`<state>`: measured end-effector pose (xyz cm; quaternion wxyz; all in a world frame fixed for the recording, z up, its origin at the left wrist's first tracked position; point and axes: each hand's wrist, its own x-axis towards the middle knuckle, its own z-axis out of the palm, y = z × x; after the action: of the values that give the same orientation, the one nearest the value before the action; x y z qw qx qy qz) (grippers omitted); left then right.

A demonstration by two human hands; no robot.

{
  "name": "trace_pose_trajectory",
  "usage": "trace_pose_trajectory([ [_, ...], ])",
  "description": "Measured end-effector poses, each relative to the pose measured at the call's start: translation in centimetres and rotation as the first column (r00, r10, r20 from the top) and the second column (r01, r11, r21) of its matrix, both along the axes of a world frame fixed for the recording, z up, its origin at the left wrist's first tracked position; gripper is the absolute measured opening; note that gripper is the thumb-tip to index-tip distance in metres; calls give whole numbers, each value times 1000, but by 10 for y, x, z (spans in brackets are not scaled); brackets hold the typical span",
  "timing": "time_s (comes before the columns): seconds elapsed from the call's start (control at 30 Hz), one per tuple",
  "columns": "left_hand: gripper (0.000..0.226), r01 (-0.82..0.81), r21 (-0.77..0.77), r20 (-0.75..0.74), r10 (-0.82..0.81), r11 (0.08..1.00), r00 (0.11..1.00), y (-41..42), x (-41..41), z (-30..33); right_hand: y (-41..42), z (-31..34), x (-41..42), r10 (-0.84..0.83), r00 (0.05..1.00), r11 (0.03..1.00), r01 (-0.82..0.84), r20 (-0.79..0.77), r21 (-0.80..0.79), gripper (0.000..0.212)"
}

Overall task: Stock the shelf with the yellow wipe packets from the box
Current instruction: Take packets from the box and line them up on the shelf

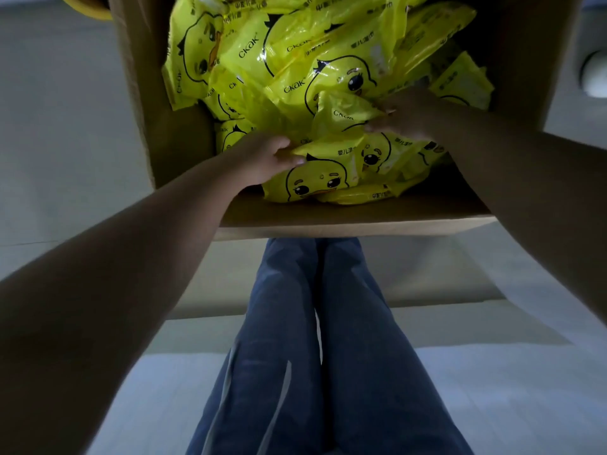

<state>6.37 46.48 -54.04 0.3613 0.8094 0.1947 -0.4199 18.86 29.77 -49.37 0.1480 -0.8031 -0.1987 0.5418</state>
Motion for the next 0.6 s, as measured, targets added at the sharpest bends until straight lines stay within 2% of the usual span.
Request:
trace_pose_trajectory([
  [0.03, 38, 26, 12, -21, -26, 1000, 999, 0, -2, -1, -10, -27, 24, -221, 971, 975, 219, 96, 30, 55],
  [0.07, 45, 55, 14, -34, -54, 998, 998, -1, -3, -4, -10, -26, 17, -148, 988, 975, 153, 42, -160, 55],
  [0.1, 51, 84, 16, -52, -83, 996, 995, -2, -4, -6, -15, -42, 29, -154, 988, 968, 158, 32, -197, 56],
  [0.17, 60, 129, 18, -61, -128, 991, 990, -6, -4, -10, -23, -50, 19, -185, 982, 979, 186, 29, -83, 53],
  [0.27, 63, 120, 20, -65, -119, 993, 991, -7, -2, -12, -30, -62, 23, -283, 959, 956, 280, -28, -84, 39],
  [0.37, 44, 87, 14, -88, -85, 996, 992, -3, 1, -5, -32, -59, 21, -298, 953, 951, 292, -51, -107, 32],
  [0.4, 38, 71, 22, -92, -69, 997, 993, -2, 1, -1, -34, -59, 20, -307, 951, 950, 304, -40, -70, 33],
  [0.5, 39, 20, 17, -58, -19, 1000, 998, 4, 1, 17, -33, -42, 21, -319, 947, 947, 319, -23, -28, 51],
  [0.6, 43, -19, 26, 28, 18, 999, 999, 14, -1, 44, -31, -16, 25, -307, 952, 951, 307, 6, 28, 49],
])
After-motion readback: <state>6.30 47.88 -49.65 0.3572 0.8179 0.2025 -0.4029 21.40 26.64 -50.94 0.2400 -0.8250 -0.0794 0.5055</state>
